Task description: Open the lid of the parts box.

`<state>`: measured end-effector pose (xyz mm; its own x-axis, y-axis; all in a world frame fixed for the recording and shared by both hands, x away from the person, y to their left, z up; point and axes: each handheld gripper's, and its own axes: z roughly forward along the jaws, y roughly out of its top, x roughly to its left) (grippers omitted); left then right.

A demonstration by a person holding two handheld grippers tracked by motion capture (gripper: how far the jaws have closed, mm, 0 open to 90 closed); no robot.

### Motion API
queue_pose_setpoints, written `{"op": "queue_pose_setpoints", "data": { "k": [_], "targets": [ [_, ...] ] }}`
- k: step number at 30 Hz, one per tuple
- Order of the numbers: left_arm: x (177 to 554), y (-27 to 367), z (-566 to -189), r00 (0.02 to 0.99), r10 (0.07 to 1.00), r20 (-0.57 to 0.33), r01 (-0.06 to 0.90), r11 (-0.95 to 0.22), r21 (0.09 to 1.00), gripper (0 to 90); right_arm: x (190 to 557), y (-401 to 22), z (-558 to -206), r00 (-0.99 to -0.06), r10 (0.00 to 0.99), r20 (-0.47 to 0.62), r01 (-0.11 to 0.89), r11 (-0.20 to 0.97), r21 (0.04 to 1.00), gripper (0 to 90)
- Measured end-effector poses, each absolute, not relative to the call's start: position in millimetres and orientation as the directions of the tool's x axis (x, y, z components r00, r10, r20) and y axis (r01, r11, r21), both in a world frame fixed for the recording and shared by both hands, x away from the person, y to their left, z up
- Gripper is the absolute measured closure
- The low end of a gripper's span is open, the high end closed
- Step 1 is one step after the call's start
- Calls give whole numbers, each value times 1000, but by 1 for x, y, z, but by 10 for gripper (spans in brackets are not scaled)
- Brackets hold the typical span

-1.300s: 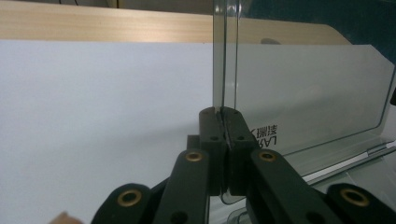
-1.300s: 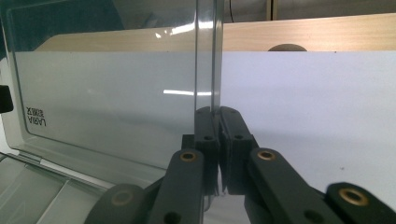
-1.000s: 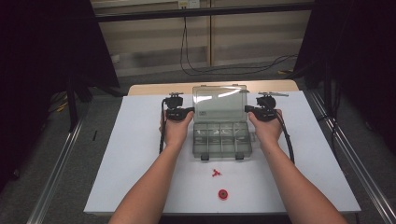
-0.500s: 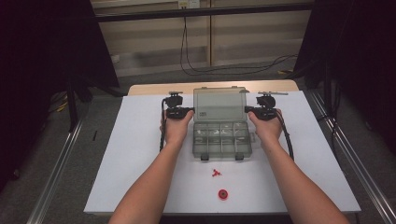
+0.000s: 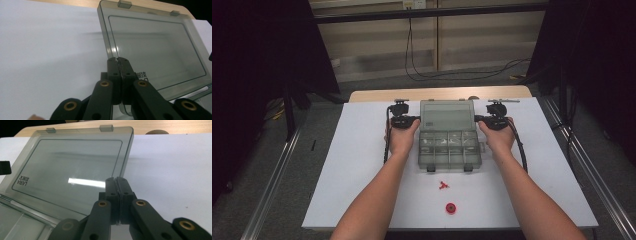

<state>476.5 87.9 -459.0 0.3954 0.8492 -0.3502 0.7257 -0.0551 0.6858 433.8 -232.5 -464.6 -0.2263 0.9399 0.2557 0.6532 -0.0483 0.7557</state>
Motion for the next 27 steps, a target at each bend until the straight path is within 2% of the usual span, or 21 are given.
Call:
{"op": "queue_pose_setpoints", "data": {
  "k": [4, 5, 6, 7, 9, 10, 11, 14, 16, 18, 19, 22, 23, 27],
  "targets": [
    [475, 88, -459, 406, 850, -336, 702, -55, 710, 882, 433, -233, -465, -236, 939, 248, 652, -36, 757, 886],
    [474, 88, -458, 414, 846, -336, 695, -55, 717, 845, 432, -233, -464, -232, 941, 245, 653, -36, 757, 881],
    [473, 91, -457, 444, 829, -341, 688, -72, 722, 745, 431, -235, -463, -229, 943, 241, 658, -32, 752, 864],
    [473, 91, -457, 444, 829, -341, 688, -72, 722, 692, 429, -235, -462, -225, 945, 238, 660, -32, 751, 830],
    [471, 92, -455, 448, 821, -353, 681, -59, 730, 624, 426, -237, -460, -236, 947, 219, 645, -16, 764, 767],
    [470, 94, -453, 459, 818, -346, 674, -67, 735, 624, 426, -237, -460, -236, 947, 219, 645, -16, 764, 767],
    [468, 95, -451, 464, 815, -346, 667, -65, 742, 550, 422, -239, -458, -251, 943, 218, 634, -10, 773, 691],
    [463, 96, -447, 474, 807, -351, 650, -52, 758, 377, 416, -242, -454, -280, 931, 236, 612, -16, 790, 597],
    [456, 98, -445, 503, 787, -357, 628, -48, 777, 315, 412, -244, -451, -303, 921, 246, 601, -16, 799, 527],
    [453, 99, -444, 506, 791, -345, 617, -51, 786, 231, 410, -244, -450, -313, 917, 246, 599, -10, 801, 512],
    [451, 99, -444, 522, 778, -349, 606, -51, 794, 162, 406, -244, -448, -336, 910, 241, 584, 1, 812, 470],
    [445, 101, -441, 564, 758, -327, 576, -78, 814, 52, 402, -244, -445, -345, 909, 233, 572, 6, 820, 420],
    [441, 103, -438, 584, 743, -328, 560, -76, 825, 28, 397, -244, -443, -369, 899, 236, 554, 9, 833, 331],
    [436, 106, -434, 601, 731, -322, 545, -81, 835, 3, 389, -242, -438, -406, 889, 210, 530, 42, 847, 106]
  ]
}}
